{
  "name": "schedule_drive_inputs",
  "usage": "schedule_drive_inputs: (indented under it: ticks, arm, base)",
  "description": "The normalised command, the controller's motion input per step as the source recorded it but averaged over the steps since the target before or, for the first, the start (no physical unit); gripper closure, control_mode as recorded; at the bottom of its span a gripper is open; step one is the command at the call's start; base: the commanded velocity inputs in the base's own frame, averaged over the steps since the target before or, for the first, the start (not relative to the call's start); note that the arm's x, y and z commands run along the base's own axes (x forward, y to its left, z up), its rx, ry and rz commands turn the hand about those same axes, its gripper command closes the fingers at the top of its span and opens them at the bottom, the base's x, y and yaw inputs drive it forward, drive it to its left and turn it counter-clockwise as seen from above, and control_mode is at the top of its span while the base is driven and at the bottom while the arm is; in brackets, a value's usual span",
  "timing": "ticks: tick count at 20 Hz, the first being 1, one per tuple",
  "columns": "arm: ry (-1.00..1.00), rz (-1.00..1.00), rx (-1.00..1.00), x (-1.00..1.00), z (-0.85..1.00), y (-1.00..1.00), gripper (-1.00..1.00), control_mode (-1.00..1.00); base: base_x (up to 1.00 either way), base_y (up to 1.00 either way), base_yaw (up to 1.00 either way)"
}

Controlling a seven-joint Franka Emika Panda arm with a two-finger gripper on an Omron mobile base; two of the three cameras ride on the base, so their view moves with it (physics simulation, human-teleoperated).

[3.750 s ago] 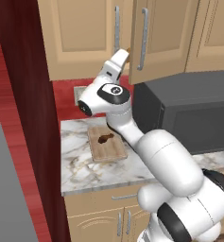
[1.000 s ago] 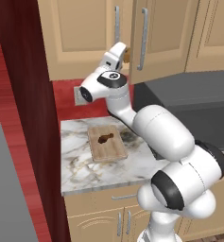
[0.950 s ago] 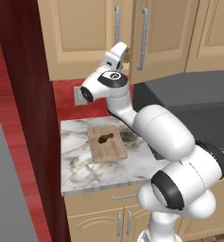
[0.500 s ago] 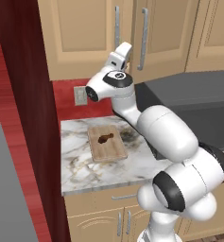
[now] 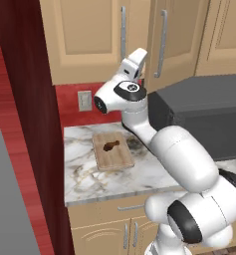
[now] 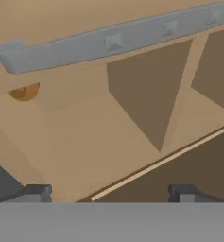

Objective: Open the cabinet, retrieve the rolling pin, and place it next to the meat on the cutting board to prepare for tenderizing.

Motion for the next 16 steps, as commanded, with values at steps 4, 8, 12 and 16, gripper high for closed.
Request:
schedule_drive_inputs:
  ticks: [4, 8, 12, 16]
  arm:
    - [0.00, -0.05, 0.04, -0.85, 0.00, -0.34, -1.00, -1.00]
    - [0.00, -0.05, 0.07, -0.77, 0.00, -0.44, -1.00, -1.00]
    - [0.00, -0.05, 0.08, -0.76, 0.00, -0.55, -1.00, -1.00]
    - [0.00, -0.05, 0.10, -0.69, 0.00, -0.64, -1.00, -1.00]
  base:
    - [0.00, 0.00, 0.00]
    - [0.00, 0.00, 0.00]
    - [0.00, 0.00, 0.00]
    - [0.00, 0.00, 0.00]
